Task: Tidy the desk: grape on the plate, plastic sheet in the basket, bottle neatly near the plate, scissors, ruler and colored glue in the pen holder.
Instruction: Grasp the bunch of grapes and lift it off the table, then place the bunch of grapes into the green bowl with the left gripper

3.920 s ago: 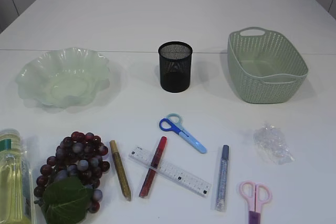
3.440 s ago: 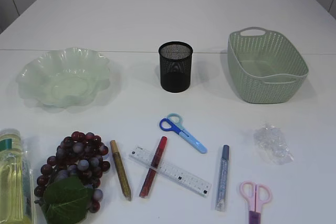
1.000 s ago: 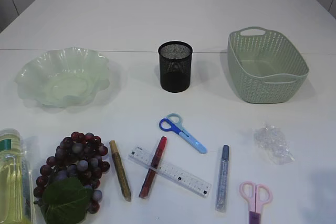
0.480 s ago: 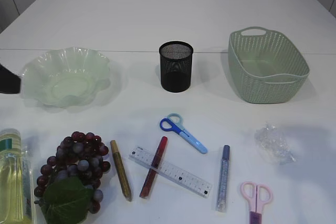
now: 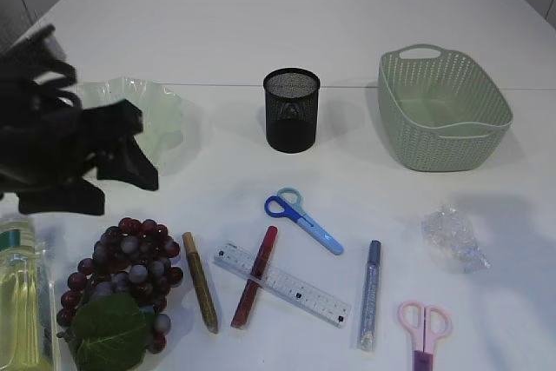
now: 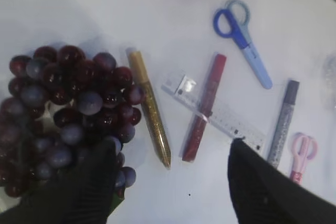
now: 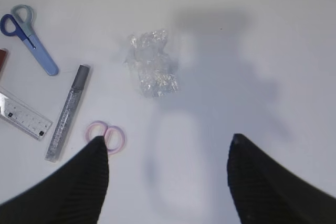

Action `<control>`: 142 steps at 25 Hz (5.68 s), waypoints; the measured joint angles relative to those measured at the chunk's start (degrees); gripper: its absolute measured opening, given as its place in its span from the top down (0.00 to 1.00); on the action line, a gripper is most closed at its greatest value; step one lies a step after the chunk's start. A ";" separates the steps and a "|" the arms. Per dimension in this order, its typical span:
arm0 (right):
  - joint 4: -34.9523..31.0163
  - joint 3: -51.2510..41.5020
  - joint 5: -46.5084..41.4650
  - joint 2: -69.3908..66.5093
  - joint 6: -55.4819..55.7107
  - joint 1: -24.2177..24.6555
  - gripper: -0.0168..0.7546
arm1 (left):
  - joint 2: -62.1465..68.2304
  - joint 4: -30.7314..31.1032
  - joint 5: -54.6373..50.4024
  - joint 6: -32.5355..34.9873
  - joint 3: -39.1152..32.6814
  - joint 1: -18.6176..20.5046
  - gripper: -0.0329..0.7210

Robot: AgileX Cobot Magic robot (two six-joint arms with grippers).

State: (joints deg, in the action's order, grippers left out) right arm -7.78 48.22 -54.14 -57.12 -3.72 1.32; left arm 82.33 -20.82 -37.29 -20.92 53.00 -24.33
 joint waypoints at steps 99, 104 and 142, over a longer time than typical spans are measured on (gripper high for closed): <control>-0.68 0.00 -0.18 -0.23 -0.74 0.00 0.33 | -0.01 35.57 20.88 -40.21 9.86 -2.80 0.79; -0.68 0.00 -0.45 -0.37 -0.74 0.00 0.33 | 1.98 39.09 20.88 -40.21 16.61 3.32 0.79; -1.79 0.00 -0.70 -3.27 -0.74 0.00 0.33 | 23.26 43.41 7.11 -28.17 31.57 11.17 0.25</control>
State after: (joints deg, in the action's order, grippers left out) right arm -9.57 48.22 -54.85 -60.40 -4.46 1.32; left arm 105.59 22.59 -30.17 -49.09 84.58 -13.16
